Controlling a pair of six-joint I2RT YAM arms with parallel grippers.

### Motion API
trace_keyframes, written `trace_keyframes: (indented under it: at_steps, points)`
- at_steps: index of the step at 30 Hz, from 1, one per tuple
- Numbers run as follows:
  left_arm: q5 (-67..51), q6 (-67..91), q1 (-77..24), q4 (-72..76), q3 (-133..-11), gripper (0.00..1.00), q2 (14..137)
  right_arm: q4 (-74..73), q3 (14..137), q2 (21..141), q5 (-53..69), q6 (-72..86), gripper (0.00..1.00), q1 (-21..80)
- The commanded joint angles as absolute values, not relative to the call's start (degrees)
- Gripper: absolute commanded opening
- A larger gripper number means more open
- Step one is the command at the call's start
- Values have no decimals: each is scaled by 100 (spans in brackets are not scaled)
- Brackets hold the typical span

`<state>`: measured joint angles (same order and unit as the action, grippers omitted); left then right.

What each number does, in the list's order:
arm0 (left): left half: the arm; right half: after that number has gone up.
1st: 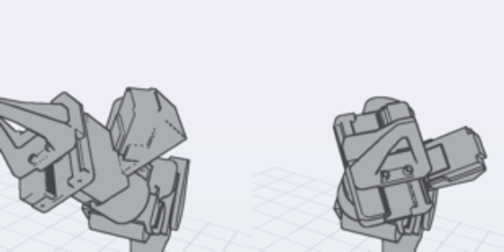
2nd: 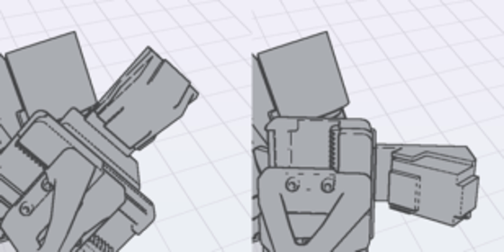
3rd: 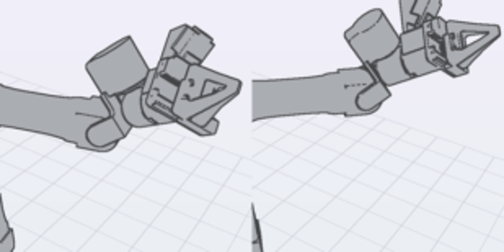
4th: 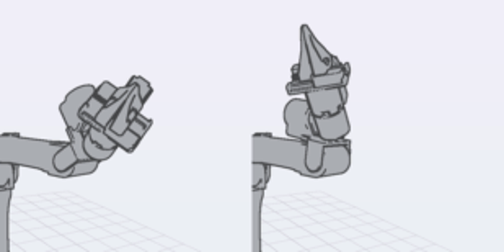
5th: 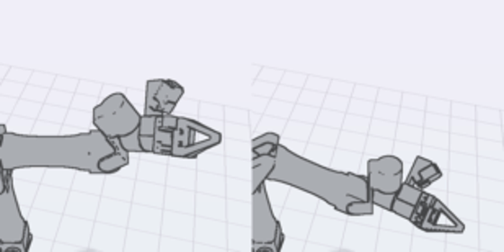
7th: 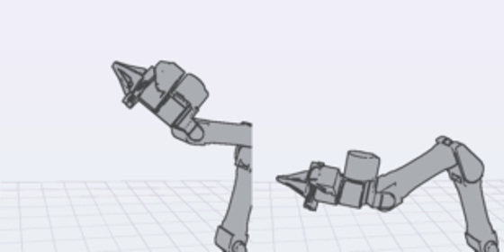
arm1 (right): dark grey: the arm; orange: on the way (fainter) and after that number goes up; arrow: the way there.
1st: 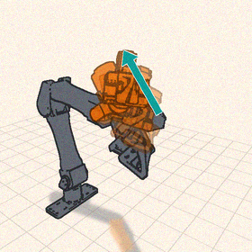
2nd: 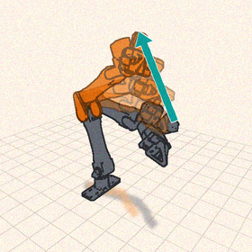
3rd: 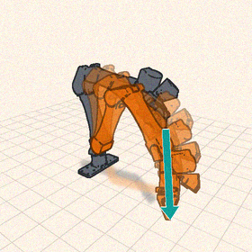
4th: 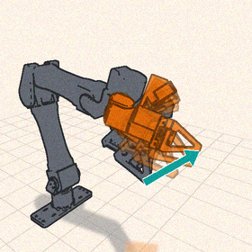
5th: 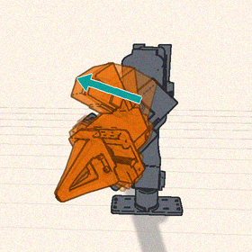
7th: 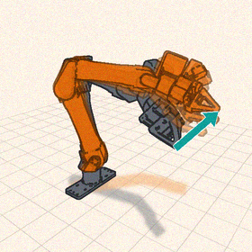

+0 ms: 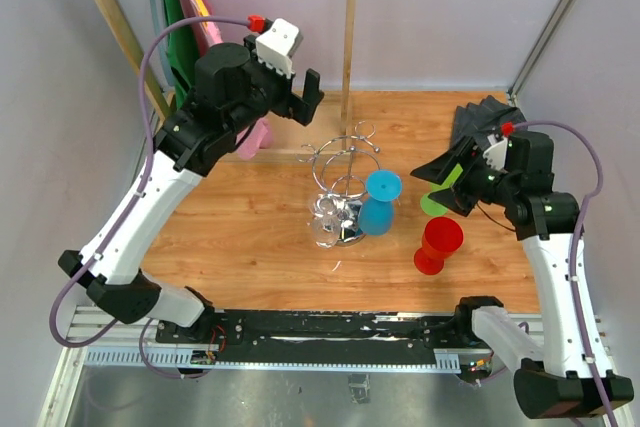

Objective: Take the wine glass off the wine glass rack

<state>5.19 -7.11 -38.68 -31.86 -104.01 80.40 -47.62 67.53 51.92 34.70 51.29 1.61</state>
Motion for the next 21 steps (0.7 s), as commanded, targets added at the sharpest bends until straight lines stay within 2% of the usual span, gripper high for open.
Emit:
trace_keyframes:
  at_steps: [1, 14, 21]
  points:
    - [-176, 42, -3445, -3318, -10635, 99, 8098, -4331, 6479, 5176, 3169, 5436, 78, 444]
    - [-997, 650, -2892, -3430, -10489, 99, 8147, -3411, 5954, 5371, 2835, 5885, 76, 1208]
    - [-1146, 714, -2831, -3478, -10471, 99, 8196, -3210, 5847, 5492, 2827, 5947, 70, 1311]
